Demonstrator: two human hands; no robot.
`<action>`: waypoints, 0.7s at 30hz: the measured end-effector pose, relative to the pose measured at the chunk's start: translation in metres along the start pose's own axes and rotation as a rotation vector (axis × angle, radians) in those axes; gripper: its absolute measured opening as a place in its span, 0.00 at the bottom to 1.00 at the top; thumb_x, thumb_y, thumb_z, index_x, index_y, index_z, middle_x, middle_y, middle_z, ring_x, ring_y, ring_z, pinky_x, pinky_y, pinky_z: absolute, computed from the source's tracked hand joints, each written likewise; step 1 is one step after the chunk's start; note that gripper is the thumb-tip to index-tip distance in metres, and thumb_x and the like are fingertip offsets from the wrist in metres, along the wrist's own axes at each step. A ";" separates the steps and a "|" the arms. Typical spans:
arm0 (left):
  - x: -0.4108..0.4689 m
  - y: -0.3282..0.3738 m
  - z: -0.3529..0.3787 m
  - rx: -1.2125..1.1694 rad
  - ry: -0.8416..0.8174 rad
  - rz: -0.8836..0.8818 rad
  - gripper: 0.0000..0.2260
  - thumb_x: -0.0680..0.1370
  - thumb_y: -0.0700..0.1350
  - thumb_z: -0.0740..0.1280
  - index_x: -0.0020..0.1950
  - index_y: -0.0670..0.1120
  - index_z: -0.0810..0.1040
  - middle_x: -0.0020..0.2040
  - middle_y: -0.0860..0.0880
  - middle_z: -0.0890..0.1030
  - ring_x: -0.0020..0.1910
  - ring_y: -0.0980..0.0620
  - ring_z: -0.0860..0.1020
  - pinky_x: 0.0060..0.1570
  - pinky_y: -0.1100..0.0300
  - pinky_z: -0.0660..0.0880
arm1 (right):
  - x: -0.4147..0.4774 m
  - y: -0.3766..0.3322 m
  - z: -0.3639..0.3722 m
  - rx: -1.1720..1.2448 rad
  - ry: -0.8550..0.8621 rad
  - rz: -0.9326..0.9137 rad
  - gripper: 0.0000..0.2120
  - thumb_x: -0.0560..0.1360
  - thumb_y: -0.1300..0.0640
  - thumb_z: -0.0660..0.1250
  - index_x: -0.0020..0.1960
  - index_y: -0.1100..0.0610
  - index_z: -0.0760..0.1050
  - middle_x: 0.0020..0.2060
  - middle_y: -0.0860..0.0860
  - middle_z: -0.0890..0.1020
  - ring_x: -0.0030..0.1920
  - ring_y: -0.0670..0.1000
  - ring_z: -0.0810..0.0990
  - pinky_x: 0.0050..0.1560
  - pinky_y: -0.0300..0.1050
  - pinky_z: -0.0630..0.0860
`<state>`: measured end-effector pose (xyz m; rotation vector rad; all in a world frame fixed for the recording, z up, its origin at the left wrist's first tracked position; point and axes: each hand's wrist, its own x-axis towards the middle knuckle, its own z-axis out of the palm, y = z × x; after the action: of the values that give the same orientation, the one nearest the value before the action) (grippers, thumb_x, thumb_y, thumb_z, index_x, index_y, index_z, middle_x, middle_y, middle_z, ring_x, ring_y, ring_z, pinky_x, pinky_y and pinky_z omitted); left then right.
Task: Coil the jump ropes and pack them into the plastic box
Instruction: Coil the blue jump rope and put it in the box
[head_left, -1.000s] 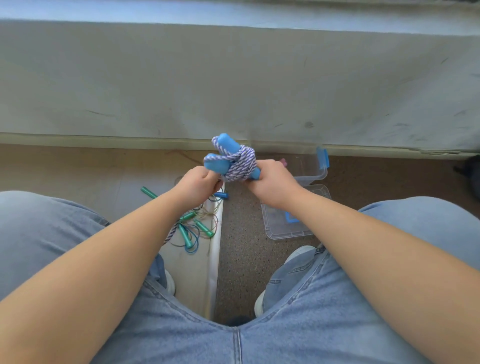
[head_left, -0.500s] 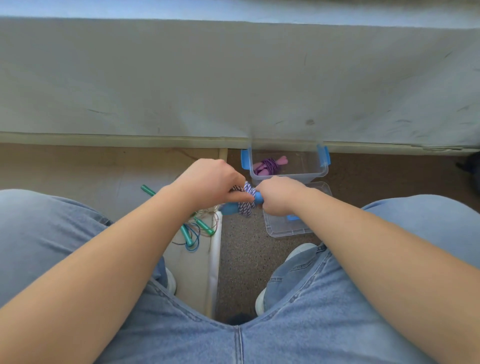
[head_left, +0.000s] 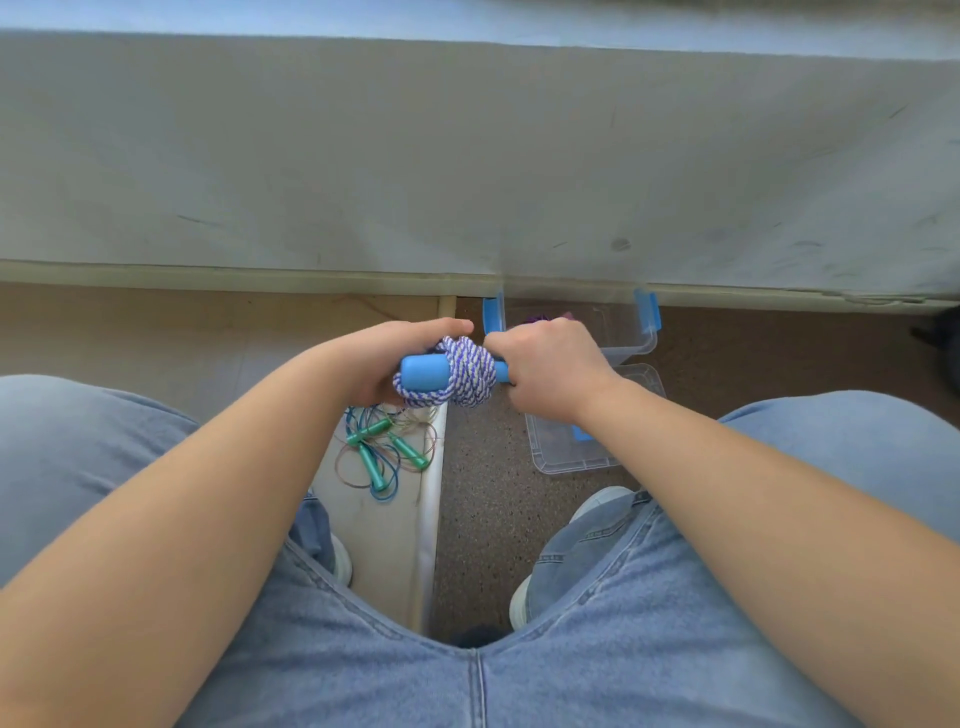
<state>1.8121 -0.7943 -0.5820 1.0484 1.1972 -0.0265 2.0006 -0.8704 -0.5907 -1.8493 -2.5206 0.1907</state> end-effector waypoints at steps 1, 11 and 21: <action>0.000 0.000 0.000 0.001 0.005 -0.055 0.19 0.74 0.62 0.69 0.51 0.46 0.79 0.44 0.45 0.82 0.39 0.47 0.79 0.48 0.52 0.77 | 0.000 0.001 -0.001 -0.013 0.034 0.022 0.06 0.71 0.54 0.67 0.47 0.51 0.73 0.40 0.49 0.80 0.39 0.57 0.80 0.36 0.45 0.67; 0.010 -0.005 0.010 0.046 0.293 0.008 0.20 0.78 0.63 0.64 0.55 0.47 0.79 0.42 0.46 0.83 0.36 0.48 0.82 0.36 0.57 0.78 | 0.002 0.000 0.015 0.051 -0.102 0.124 0.29 0.72 0.49 0.67 0.72 0.51 0.67 0.59 0.52 0.77 0.62 0.57 0.74 0.56 0.55 0.70; 0.020 -0.015 0.022 0.359 0.556 0.221 0.15 0.79 0.59 0.59 0.51 0.53 0.81 0.43 0.51 0.83 0.43 0.50 0.81 0.41 0.57 0.77 | 0.006 -0.009 0.016 0.611 0.088 0.128 0.23 0.78 0.44 0.63 0.72 0.48 0.73 0.57 0.47 0.81 0.59 0.49 0.77 0.60 0.56 0.76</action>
<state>1.8295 -0.8076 -0.6072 1.5645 1.6034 0.2452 1.9888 -0.8691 -0.6058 -1.7029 -1.9696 0.7618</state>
